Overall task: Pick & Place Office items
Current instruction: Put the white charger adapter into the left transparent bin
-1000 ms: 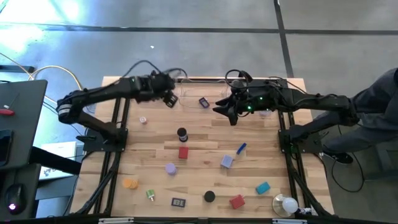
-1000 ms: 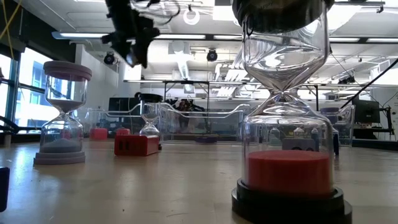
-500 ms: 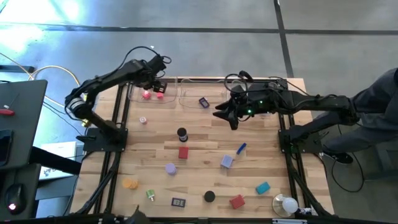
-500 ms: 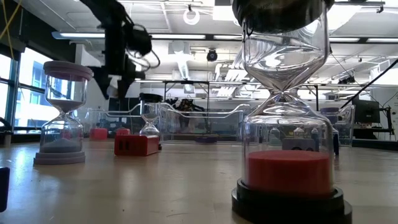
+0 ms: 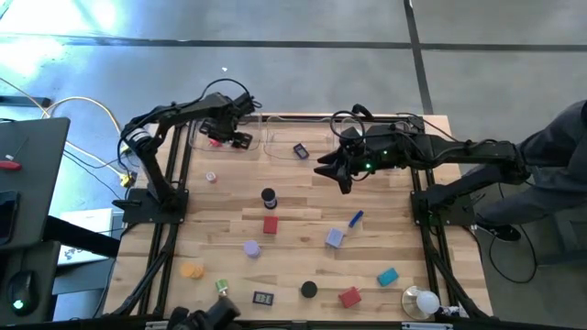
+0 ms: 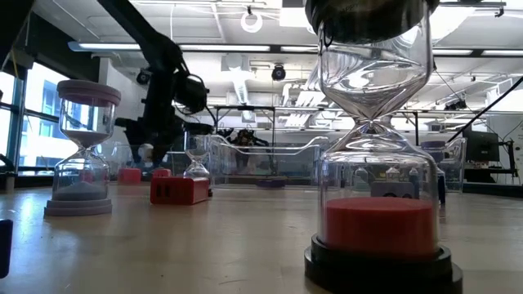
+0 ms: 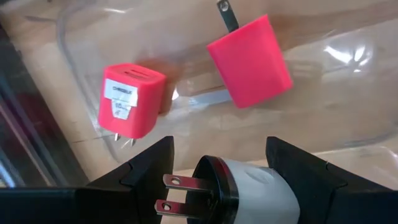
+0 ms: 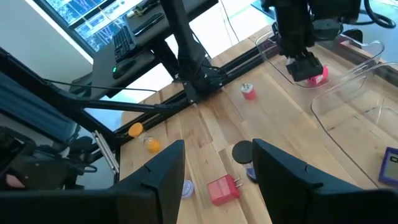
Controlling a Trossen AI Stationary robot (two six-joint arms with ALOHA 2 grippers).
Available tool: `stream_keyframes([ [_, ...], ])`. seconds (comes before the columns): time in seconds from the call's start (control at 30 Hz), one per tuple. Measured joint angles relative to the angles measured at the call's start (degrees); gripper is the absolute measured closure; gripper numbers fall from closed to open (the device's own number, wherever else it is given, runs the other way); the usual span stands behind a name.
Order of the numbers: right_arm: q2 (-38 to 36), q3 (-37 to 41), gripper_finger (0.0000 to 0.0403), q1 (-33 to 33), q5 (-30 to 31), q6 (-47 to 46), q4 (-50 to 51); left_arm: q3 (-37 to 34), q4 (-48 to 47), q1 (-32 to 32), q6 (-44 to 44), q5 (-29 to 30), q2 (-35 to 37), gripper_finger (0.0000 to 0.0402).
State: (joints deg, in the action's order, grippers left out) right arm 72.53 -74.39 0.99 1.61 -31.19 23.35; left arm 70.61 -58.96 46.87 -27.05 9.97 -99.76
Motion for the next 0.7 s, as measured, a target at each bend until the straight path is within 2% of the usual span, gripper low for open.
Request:
stream_keyframes([
  [0.37, 0.0, 0.0, 0.0229, 0.0, 0.2, 1.1, 0.0, 0.0, 0.4, 0.0, 4.5, 0.8, -1.8, 0.0163],
  [0.7, 0.0, 0.0, 0.0229, 0.0, 1.9, 1.5, 0.0, 0.0, 1.2, -0.2, 2.8, 1.1, -1.8, 0.0152],
])
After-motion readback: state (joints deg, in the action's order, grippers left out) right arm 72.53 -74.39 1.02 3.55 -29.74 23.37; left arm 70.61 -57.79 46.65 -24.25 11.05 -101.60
